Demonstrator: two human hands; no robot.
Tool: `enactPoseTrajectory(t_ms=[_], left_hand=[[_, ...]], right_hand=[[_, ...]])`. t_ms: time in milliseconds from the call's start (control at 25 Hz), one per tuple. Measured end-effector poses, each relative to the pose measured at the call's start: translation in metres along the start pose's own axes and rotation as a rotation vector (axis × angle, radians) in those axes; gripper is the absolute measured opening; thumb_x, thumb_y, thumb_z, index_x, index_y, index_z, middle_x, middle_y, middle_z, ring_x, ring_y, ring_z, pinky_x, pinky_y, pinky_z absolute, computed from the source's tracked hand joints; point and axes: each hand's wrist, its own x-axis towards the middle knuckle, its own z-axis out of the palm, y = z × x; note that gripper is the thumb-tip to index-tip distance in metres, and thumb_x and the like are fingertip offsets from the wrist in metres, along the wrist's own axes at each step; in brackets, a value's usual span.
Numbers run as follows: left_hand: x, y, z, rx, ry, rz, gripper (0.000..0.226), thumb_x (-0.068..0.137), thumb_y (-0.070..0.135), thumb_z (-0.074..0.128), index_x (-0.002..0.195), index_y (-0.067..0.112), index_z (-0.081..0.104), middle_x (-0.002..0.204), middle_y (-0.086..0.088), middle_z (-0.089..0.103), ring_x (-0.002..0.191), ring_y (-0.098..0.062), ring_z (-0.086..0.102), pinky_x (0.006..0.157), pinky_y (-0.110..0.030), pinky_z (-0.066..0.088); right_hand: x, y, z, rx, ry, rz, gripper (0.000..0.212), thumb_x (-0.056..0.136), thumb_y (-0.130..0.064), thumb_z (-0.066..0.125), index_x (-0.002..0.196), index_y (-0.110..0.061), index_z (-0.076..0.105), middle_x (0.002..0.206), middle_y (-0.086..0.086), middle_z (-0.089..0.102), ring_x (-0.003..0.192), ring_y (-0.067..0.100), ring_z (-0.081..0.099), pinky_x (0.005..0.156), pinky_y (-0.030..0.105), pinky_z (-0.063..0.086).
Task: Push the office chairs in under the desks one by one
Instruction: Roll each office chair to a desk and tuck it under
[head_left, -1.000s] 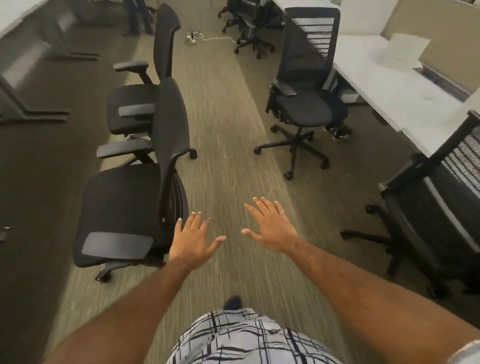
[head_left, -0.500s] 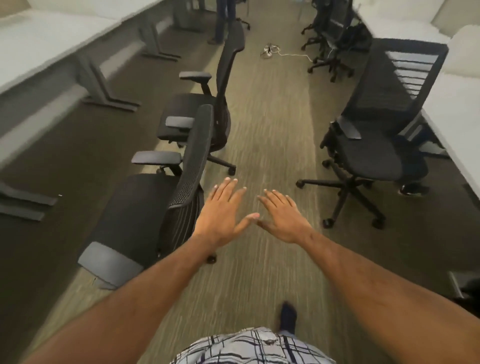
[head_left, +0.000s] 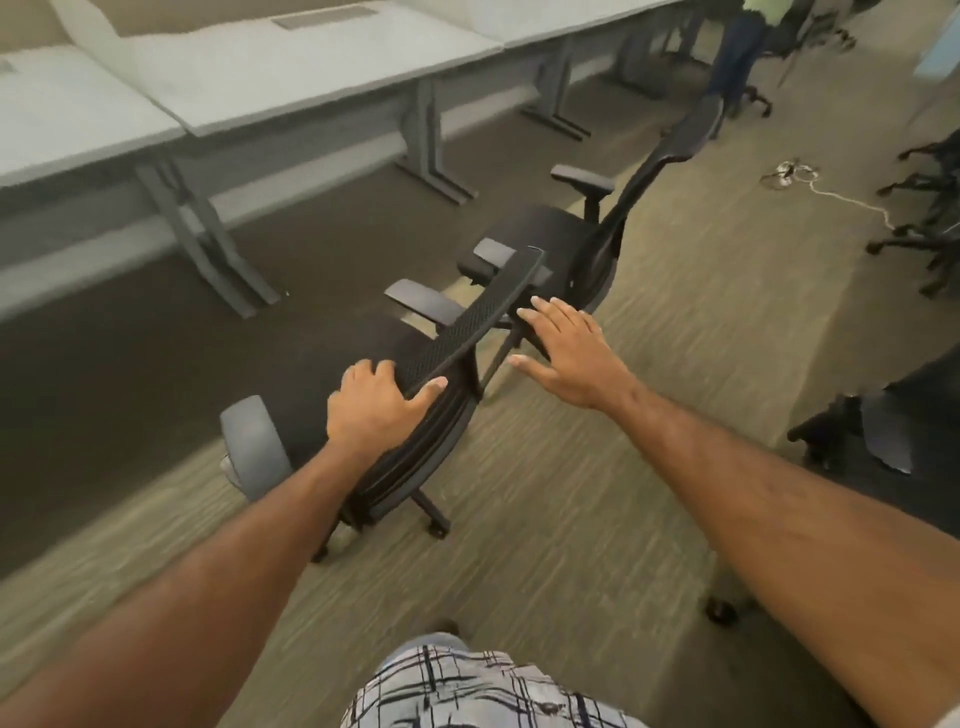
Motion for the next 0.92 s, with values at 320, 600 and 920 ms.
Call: enactPoseTrajectory(t_ms=[320,600,920], left_hand=[[0.007,-0.002,0.012,0.031,0.102,-0.037,0.089,0.078,0.094,0.021,0.124,0.027,0.058,0.107,0.003,0.068,0.098,-0.024,0.066,0.076,-0.04,0.052],[0.013,0.013,0.011,-0.02,0.111,-0.056,0.08,0.079,0.091,0.028,0.127,0.033,0.055,0.116,0.012,0.066,0.103,-0.014,0.064,0.077,-0.036,0.052],[0.028,0.006,0.001,-0.064,0.109,-0.215,0.101,0.062,0.103,0.016,0.129,0.039,0.056,0.12,0.021,0.066,0.108,-0.005,0.062,0.08,-0.03,0.05]], right_hand=[[0.12,0.008,0.002,-0.067,-0.032,-0.256,0.084,0.09,-0.075,0.03,0.155,-0.022,0.036,0.166,0.004,0.027,0.155,0.023,0.016,0.125,0.051,0.014],[0.19,0.063,0.009,-0.162,-0.211,-0.425,0.08,0.093,-0.079,0.026,0.13,-0.019,0.063,0.133,0.005,0.062,0.133,0.028,0.049,0.117,0.047,0.029],[0.247,0.056,0.028,-0.128,-0.082,-0.777,0.063,0.094,-0.069,0.032,0.094,-0.021,0.072,0.089,-0.002,0.073,0.083,0.023,0.064,0.077,0.038,0.044]])
